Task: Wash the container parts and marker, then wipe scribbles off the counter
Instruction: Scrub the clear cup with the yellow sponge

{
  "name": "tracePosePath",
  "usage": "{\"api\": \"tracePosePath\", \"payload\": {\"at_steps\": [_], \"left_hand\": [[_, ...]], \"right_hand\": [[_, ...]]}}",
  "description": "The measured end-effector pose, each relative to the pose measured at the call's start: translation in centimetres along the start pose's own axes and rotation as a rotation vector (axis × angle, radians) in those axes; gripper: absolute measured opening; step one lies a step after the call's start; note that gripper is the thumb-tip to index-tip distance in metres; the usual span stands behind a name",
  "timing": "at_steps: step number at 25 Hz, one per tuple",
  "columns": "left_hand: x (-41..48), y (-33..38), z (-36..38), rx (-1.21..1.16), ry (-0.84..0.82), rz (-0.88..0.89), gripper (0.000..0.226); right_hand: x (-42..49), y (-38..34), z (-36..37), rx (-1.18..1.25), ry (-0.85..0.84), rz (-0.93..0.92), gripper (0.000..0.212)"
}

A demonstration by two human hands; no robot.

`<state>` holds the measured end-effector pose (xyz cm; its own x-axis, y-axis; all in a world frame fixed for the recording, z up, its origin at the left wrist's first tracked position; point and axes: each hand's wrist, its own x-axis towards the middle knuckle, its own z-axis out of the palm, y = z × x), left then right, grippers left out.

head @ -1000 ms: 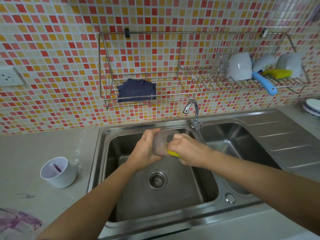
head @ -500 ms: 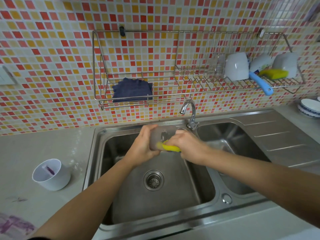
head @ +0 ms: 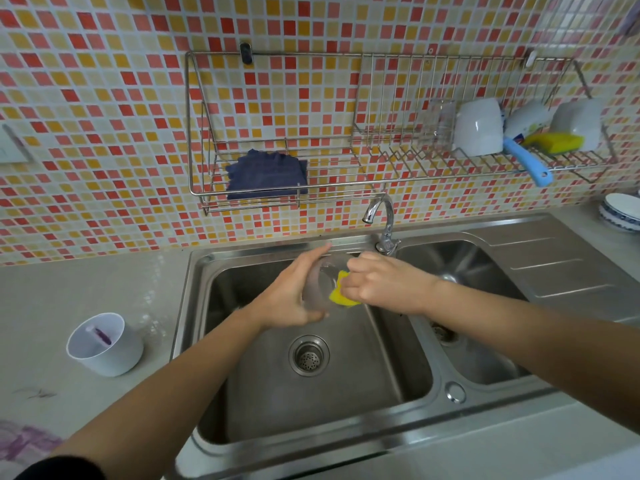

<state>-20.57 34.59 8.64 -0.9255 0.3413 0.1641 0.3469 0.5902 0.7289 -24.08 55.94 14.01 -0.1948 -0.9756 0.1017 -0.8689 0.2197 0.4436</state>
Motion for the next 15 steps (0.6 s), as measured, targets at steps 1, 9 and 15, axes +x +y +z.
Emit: {"api": "tracePosePath", "payload": {"at_steps": [1,9,15], "left_hand": [[0.0,0.2,0.4,0.022,0.020,0.005,0.102],[0.0,-0.3,2.0,0.126,0.257,0.041,0.085],[0.4,-0.1,2.2,0.117,0.316,-0.002,0.087]], "right_hand": [[0.0,0.0,0.1,-0.015,0.019,-0.022,0.013],[0.1,-1.6,0.1,0.441,-0.101,0.317,0.036],[-0.3,-1.6,-0.1,0.393,-0.079,0.315,0.034]]}}
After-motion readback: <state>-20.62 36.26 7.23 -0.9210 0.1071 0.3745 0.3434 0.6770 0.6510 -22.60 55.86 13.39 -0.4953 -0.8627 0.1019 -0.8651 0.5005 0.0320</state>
